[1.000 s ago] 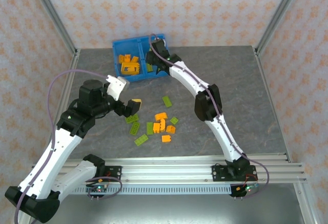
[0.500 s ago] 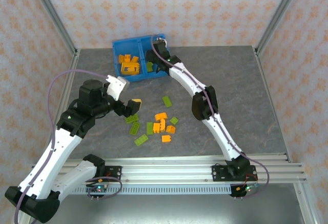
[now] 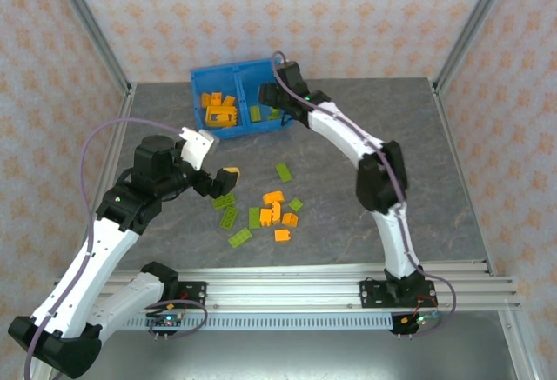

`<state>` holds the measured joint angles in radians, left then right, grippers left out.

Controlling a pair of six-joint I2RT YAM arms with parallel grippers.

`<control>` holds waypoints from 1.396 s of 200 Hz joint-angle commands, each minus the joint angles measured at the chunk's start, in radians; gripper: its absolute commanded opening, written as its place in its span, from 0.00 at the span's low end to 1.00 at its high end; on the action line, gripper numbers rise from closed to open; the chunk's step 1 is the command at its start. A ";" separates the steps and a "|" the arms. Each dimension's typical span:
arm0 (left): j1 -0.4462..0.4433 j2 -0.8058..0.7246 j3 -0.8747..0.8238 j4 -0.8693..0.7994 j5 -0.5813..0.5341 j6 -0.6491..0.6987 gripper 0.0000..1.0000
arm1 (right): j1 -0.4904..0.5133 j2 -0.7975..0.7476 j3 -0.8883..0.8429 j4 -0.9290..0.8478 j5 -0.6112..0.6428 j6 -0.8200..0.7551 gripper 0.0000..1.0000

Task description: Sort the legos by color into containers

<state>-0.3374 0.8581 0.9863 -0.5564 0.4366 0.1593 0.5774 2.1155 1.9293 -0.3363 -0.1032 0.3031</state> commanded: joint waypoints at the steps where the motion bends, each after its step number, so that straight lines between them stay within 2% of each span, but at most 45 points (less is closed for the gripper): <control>1: 0.009 -0.002 -0.016 0.017 0.004 0.019 1.00 | 0.009 -0.215 -0.256 0.119 -0.047 -0.068 0.62; 35: 0.011 0.005 -0.027 0.035 0.059 0.027 1.00 | 0.048 -0.347 -0.497 0.017 -0.085 -0.119 0.64; 49: 0.012 0.017 -0.025 0.032 0.072 0.035 1.00 | 0.079 -0.353 -0.550 -0.044 -0.089 -0.130 0.70; 77: 0.011 0.033 -0.024 0.031 0.078 0.036 1.00 | 0.115 -0.296 -0.576 -0.110 -0.111 -0.122 0.82; 114: 0.009 0.033 -0.021 0.019 0.052 0.037 1.00 | 0.123 -0.208 -0.545 -0.115 -0.104 -0.125 0.84; 178: 0.010 0.029 -0.017 0.003 0.015 0.044 1.00 | 0.126 -0.078 -0.493 -0.130 0.001 -0.165 0.70; 260: 0.011 0.035 -0.017 0.003 0.013 0.042 1.00 | 0.144 -0.071 -0.516 -0.150 0.099 -0.164 0.43; 279: 0.009 0.033 -0.016 0.003 0.011 0.041 1.00 | 0.144 -0.106 -0.513 -0.152 0.115 -0.147 0.40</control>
<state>-0.3374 0.8951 0.9714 -0.5522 0.4633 0.1852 0.7147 2.0415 1.4067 -0.4576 -0.0536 0.1432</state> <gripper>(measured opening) 0.997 0.413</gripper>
